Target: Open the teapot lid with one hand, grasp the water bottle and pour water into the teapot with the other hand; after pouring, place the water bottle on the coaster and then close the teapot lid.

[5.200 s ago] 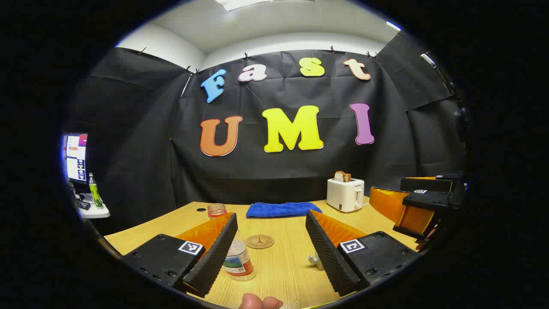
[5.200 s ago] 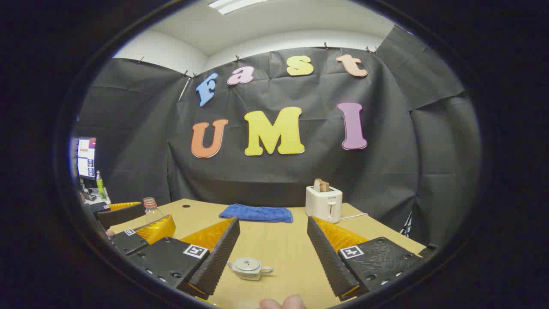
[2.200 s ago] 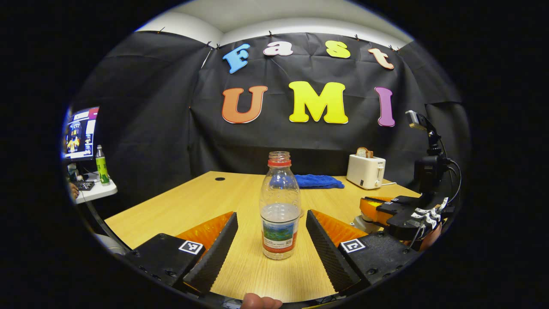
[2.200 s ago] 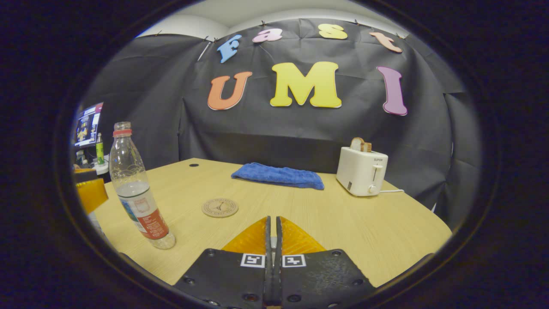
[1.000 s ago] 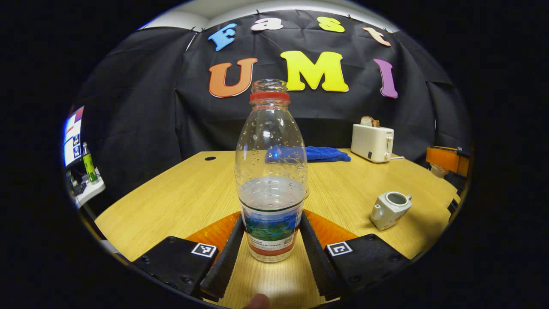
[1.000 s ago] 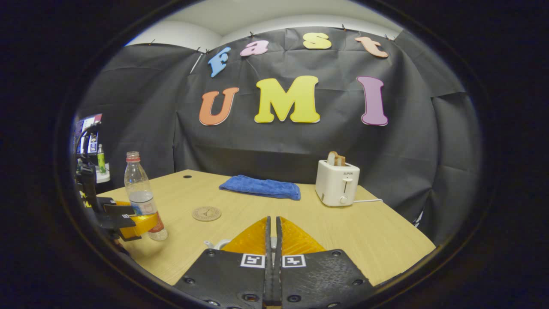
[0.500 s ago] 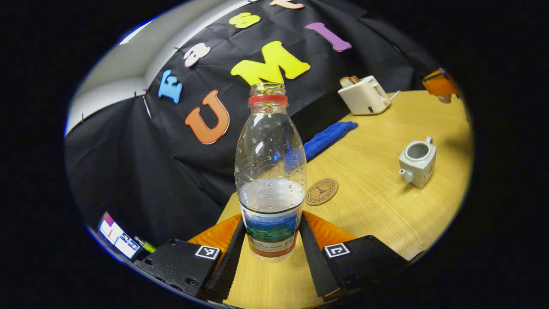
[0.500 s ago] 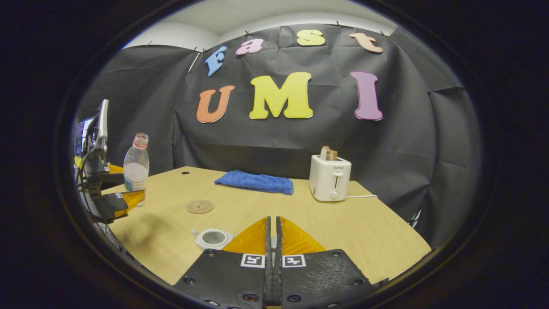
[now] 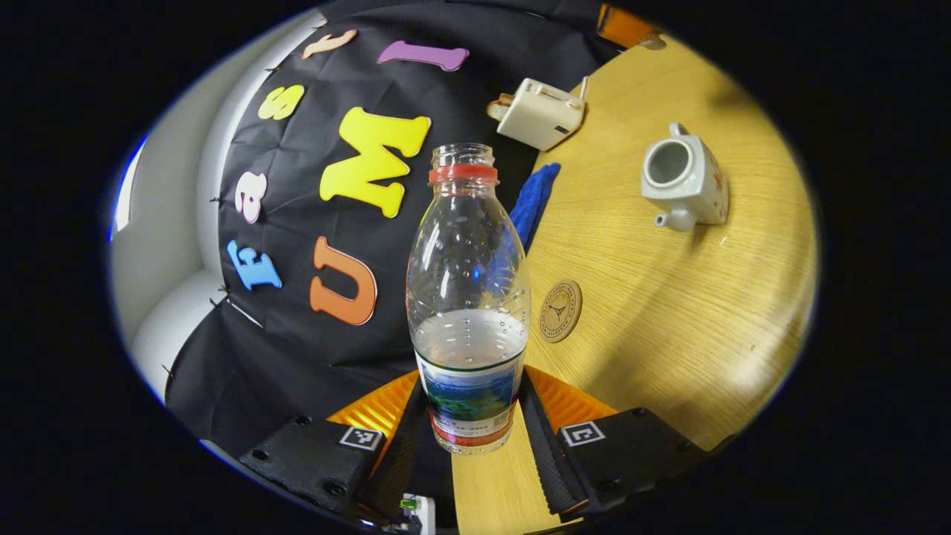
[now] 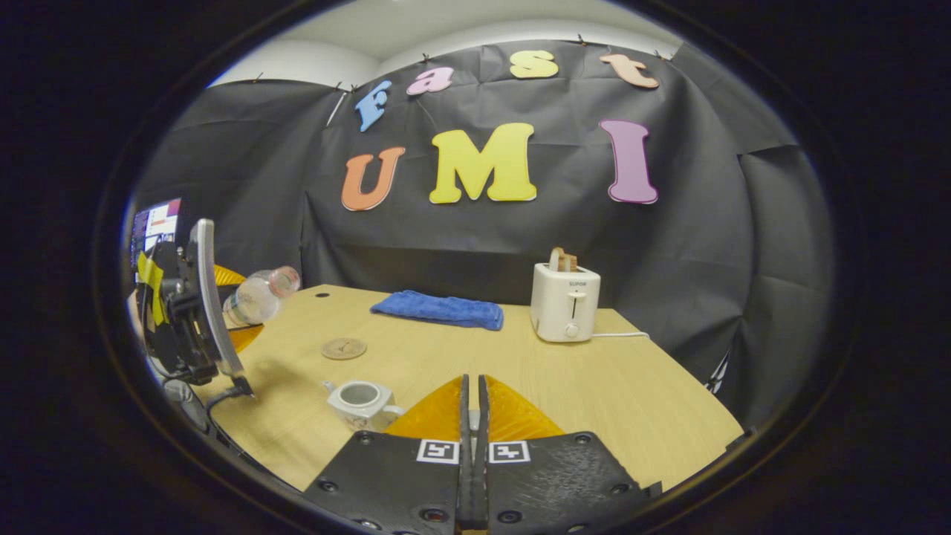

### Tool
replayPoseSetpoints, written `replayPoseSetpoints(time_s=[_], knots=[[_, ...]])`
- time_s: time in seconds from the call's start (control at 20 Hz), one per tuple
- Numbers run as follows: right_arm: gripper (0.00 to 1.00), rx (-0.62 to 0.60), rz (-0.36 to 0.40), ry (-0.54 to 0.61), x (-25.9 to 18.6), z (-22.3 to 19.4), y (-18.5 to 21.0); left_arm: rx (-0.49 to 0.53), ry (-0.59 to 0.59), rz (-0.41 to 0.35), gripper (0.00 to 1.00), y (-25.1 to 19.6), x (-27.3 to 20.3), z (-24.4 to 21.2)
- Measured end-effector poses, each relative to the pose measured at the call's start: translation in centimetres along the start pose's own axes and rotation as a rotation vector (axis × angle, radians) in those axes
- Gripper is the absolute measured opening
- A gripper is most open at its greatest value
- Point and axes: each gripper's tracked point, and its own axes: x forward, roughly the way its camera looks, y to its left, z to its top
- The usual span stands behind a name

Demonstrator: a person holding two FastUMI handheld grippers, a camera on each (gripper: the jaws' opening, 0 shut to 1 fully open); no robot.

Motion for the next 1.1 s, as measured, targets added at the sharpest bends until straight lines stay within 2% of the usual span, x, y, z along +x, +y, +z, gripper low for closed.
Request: replayPoseSetpoints(time_s=[0.45, 1.1], knots=[[0.00, 0.022, -0.014, 0.009, -0.6, -1.2, -1.9, 0.299, -0.013, -0.010, 0.72, -2.7, -1.7, 1.2], [0.00, 0.037, -0.028, 0.013, -1.2, -2.1, -3.1, 0.477, -0.022, -0.035, 0.72, -3.0, -0.6, 2.2]])
